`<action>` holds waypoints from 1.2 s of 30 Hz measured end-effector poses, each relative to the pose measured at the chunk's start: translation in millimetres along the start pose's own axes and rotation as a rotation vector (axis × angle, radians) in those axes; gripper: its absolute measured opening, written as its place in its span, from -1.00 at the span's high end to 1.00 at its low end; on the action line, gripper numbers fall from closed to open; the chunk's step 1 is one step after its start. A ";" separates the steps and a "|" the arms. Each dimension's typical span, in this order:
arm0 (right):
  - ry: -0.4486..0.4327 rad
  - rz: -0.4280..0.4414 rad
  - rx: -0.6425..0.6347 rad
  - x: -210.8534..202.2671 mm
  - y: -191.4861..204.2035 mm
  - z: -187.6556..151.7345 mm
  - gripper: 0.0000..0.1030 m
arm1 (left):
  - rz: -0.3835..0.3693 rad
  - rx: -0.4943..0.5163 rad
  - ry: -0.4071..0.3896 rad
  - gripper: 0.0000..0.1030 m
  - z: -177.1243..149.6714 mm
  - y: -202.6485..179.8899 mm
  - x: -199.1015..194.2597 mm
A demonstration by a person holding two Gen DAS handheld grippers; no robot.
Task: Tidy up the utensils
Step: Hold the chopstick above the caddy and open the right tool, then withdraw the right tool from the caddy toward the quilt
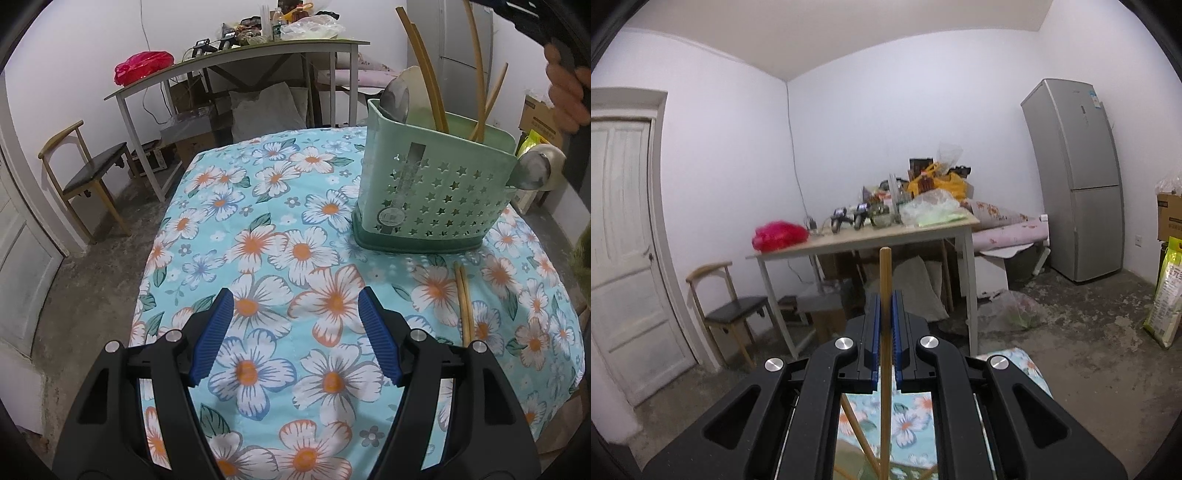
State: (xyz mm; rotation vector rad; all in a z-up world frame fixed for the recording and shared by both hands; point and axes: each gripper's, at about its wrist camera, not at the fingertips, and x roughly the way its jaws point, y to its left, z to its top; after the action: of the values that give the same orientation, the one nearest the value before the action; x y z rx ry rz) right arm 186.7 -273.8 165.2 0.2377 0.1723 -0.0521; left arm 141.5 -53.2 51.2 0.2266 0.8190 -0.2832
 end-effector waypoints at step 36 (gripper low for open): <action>0.860 0.159 0.481 -82.9 -36.9 -229.0 0.26 | -0.292 -0.045 0.071 -0.20 -43.4 -14.3 9.4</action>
State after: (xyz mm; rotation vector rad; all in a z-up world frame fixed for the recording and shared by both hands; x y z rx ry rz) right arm 65.0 -252.4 -47.9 0.7467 1.0018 0.1743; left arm 113.2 -54.8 14.1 0.0739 0.9280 -0.5328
